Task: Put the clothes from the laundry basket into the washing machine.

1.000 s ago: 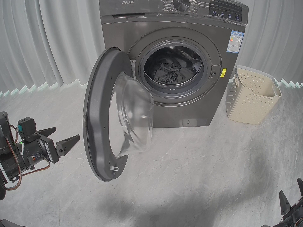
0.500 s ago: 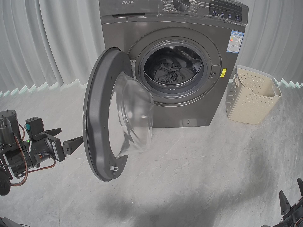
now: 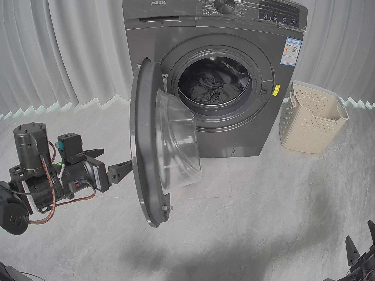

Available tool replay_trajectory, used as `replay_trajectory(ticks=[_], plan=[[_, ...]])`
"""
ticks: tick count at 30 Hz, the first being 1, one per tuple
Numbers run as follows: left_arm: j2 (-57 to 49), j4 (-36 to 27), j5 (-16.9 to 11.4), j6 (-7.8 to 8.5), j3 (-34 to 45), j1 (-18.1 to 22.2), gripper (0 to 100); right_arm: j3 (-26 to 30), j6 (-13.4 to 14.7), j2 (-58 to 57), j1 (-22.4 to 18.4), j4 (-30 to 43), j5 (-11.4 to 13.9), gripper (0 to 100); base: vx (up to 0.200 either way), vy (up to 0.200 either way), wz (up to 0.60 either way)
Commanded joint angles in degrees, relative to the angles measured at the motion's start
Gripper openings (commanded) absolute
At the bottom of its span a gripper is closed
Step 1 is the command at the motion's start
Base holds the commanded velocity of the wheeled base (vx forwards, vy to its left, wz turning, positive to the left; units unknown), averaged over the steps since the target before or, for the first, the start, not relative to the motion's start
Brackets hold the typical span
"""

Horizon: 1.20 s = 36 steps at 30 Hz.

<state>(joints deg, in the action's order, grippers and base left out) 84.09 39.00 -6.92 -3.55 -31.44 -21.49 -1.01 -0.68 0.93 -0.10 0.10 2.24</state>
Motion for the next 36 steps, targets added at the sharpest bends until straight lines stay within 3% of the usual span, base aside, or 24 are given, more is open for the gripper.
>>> replay_trajectory(ticks=[1, 8, 19, 22, 23, 27, 30, 36], plan=[[4.6, 0.1, 0.5, -0.06, -3.2, -2.2, 100, 1.0, 0.0, -0.7, 0.0, 0.0, 0.0, 100, 0.000, 0.000, 0.00], [9.6, 0.6, 0.8, -0.14, -7.8, -5.4, 100, 1.0, 0.0, -0.7, 0.0, 0.0, 0.0, 100, 0.000, 0.000, 0.00], [17.5, 5.7, 2.1, -0.32, -14.9, -6.9, 100, 1.0, 0.0, -0.7, 0.0, 0.0, 0.0, 100, 0.000, 0.000, 0.00], [20.0, 7.2, 2.7, -1.46, -17.4, -8.3, 100, 1.0, 0.0, -0.7, 0.0, 0.0, 0.0, 100, 0.000, 0.000, 0.00], [21.7, 8.6, 3.4, -3.04, -19.2, -9.2, 100, 1.0, 0.0, -0.7, 0.0, 0.0, 0.0, 100, 0.000, 0.000, 0.00], [24.9, 11.4, 5.9, -5.42, -23.0, -10.1, 100, 1.0, 0.0, -0.7, 0.0, 0.0, 0.0, 100, 0.000, 0.000, 0.00], [26.1, 12.9, 8.4, -5.59, -24.0, -10.0, 100, 1.0, 0.0, -0.7, 0.0, 0.0, 0.0, 100, 0.000, 0.000, 0.00], [22.2, 13.1, 8.8, -5.42, -16.6, -9.8, 100, 1.0, 0.0, -0.7, 0.0, 0.0, 0.0, 100, 0.000, 0.000, 0.00]])
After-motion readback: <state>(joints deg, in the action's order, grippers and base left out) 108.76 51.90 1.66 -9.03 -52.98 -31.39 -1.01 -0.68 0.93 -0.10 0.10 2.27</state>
